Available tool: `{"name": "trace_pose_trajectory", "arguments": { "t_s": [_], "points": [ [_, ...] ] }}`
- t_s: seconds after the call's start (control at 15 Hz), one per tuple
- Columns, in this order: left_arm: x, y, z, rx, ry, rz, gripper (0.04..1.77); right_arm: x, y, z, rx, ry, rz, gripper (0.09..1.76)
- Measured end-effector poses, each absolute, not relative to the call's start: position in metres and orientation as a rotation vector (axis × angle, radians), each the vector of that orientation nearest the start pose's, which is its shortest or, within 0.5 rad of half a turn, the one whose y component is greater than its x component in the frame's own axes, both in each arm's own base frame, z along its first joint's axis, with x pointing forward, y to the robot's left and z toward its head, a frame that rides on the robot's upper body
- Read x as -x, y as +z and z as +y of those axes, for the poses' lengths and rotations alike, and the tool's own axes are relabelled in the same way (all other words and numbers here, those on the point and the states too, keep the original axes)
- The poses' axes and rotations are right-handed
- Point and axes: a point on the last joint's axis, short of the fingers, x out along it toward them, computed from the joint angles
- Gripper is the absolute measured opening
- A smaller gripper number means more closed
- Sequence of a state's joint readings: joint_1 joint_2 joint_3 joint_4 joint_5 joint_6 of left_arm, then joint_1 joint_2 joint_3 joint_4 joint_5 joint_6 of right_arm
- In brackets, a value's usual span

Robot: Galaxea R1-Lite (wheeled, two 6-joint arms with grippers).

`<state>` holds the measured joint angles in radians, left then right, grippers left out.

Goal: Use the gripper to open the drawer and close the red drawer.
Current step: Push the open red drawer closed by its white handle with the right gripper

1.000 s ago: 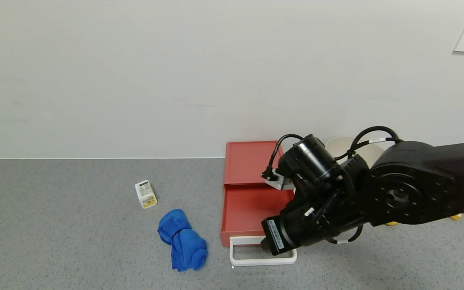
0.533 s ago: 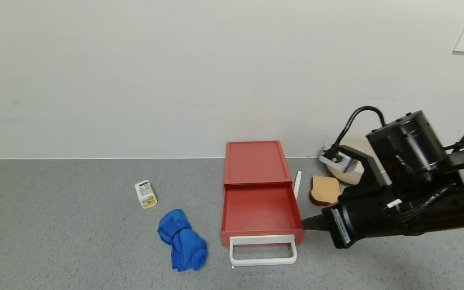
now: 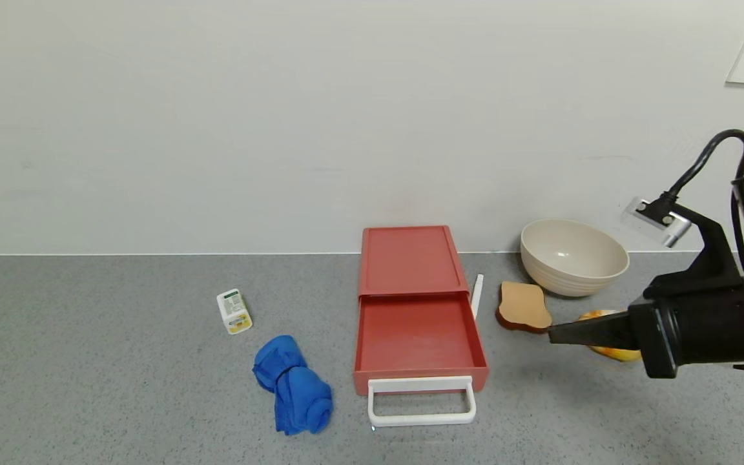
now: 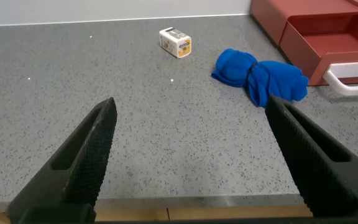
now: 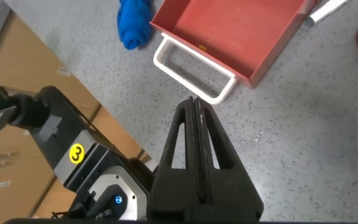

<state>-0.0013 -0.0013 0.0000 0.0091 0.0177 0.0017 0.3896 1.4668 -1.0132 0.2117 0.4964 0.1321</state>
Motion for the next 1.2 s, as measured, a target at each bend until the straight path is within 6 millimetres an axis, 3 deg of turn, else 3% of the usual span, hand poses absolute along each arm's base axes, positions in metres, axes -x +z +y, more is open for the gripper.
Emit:
{"name": "trace_pose_trajectory", "arguments": {
  "t_s": [0.2, 0.47, 0.93, 1.2],
  "points": [
    [0.023, 0.075, 0.000, -0.001, 0.017, 0.008, 1.72, -0.216, 0.230, 0.086, -0.185, 0.799, 0.724, 0.12],
    [0.023, 0.075, 0.000, 0.000, 0.017, 0.008, 1.72, -0.216, 0.231, 0.083, -0.188, 0.790, 0.717, 0.12],
    [0.023, 0.075, 0.000, -0.001, 0.017, 0.008, 1.72, -0.218, 0.229, 0.085, -0.185, 0.785, 0.727, 0.11],
    [0.023, 0.075, 0.000, -0.001, 0.017, 0.008, 1.72, -0.219, 0.222, 0.097, -0.169, 0.803, 0.768, 0.12]
  ]
}}
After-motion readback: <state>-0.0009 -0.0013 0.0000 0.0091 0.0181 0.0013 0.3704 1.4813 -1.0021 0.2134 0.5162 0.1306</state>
